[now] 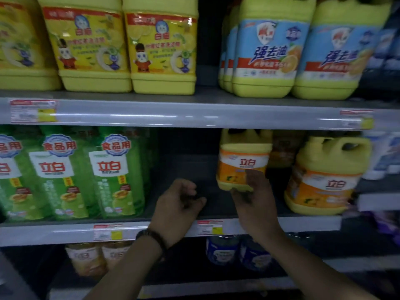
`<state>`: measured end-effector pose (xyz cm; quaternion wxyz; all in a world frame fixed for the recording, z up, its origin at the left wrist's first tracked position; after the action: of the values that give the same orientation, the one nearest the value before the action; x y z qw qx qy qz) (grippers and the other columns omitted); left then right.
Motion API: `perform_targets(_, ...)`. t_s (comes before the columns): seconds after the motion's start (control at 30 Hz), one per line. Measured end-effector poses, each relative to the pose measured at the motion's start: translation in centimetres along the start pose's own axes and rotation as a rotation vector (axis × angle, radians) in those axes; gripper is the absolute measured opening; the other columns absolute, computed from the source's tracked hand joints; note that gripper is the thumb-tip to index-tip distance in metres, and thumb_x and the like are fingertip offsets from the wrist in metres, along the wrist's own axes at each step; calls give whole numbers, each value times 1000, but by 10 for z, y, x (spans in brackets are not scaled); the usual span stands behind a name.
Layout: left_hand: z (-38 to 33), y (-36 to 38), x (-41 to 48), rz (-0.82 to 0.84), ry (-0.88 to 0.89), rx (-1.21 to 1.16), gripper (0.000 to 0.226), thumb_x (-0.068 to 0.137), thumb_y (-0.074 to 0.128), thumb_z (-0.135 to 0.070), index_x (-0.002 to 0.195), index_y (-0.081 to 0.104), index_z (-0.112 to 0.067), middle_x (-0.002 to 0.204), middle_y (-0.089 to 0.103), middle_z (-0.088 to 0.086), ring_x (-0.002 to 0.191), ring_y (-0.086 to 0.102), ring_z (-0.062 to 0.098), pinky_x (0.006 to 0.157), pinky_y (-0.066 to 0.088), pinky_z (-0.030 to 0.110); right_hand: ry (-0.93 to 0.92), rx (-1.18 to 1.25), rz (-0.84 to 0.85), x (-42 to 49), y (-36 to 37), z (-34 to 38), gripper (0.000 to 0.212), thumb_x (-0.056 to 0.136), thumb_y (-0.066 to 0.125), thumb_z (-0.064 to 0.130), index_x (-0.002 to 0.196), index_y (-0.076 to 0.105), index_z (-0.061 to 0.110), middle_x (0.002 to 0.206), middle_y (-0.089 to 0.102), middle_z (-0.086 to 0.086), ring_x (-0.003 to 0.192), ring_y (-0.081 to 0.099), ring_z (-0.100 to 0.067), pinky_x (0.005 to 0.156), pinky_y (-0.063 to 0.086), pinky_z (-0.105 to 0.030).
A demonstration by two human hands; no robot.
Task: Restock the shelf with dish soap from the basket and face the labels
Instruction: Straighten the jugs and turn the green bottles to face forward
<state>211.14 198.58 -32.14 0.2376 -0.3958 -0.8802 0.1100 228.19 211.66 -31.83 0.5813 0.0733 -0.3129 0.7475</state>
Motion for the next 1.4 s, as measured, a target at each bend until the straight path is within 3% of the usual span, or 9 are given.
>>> perform_targets(0.13,-11,51,30,76,-73,-13,57,87,84,-30,135,53,-24,131,63,-5,109,66,11,85,52,19,83,-31,-7,23,-27,-39,56,96,71,28,148,51,27,144,56,1,139,53,-24,115,47,-51)
perform_targets(0.27,-19,82,59,82,-95,-6,86,87,84,-36,156,36,-23,155,51,-2,140,52,19,115,46,42,195,42,82,41,-27,-52,69,96,69,33,158,37,33,153,53,3,143,51,-19,120,45,-51)
perform_targets(0.47,-31,117,72,39,-129,-194,61,86,83,-17,134,48,-28,129,62,-11,110,60,2,99,50,29,326,122,149,67,-19,-53,60,94,76,12,145,46,28,133,64,4,122,62,-14,103,53,-38)
perform_targets(0.63,-26,120,70,52,-93,-215,65,90,78,-14,142,45,-31,136,59,-8,121,59,8,101,49,30,441,270,165,86,-21,-51,67,84,77,1,141,54,27,130,70,2,121,64,-22,92,51,-36)
perform_targets(0.8,-24,112,73,97,-67,-217,63,76,88,-49,131,59,-51,130,70,-16,131,59,15,110,50,43,379,212,197,78,-25,-56,100,42,77,39,141,59,37,135,66,-1,121,65,-24,101,59,-49)
perform_targets(0.97,-26,107,61,142,-5,-194,78,71,84,-69,140,49,-58,140,59,-10,142,43,17,116,43,43,324,215,305,36,-34,-47,71,64,72,31,132,54,39,129,63,2,117,64,-18,99,58,-48)
perform_targets(1.1,-35,114,42,167,38,-167,80,72,80,-65,143,44,-61,134,55,-14,135,39,9,107,43,27,230,227,304,6,-41,-39,34,83,60,8,108,49,28,98,60,-2,84,61,-12,70,50,-35)
perform_targets(1.2,-37,120,43,175,46,-213,76,71,89,-64,138,59,-43,128,69,0,130,60,27,103,57,47,169,186,282,-13,-43,-34,37,79,61,13,108,50,33,102,59,-1,92,62,-16,74,53,-38)
perform_targets(1.4,-43,121,52,209,38,-322,68,76,96,-27,136,64,-24,127,76,-6,117,73,15,99,60,42,45,52,361,-32,-57,-43,66,92,67,15,147,45,44,141,46,17,124,52,2,103,51,-28)
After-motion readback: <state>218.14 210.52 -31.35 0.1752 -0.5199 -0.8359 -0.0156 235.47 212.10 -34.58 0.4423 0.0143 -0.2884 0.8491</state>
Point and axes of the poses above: each hand's wrist, its own x-axis towards the middle knuckle, its own y-axis out of the palm, z = x × y, the point moved 2 cm from there along x, towards the middle knuckle
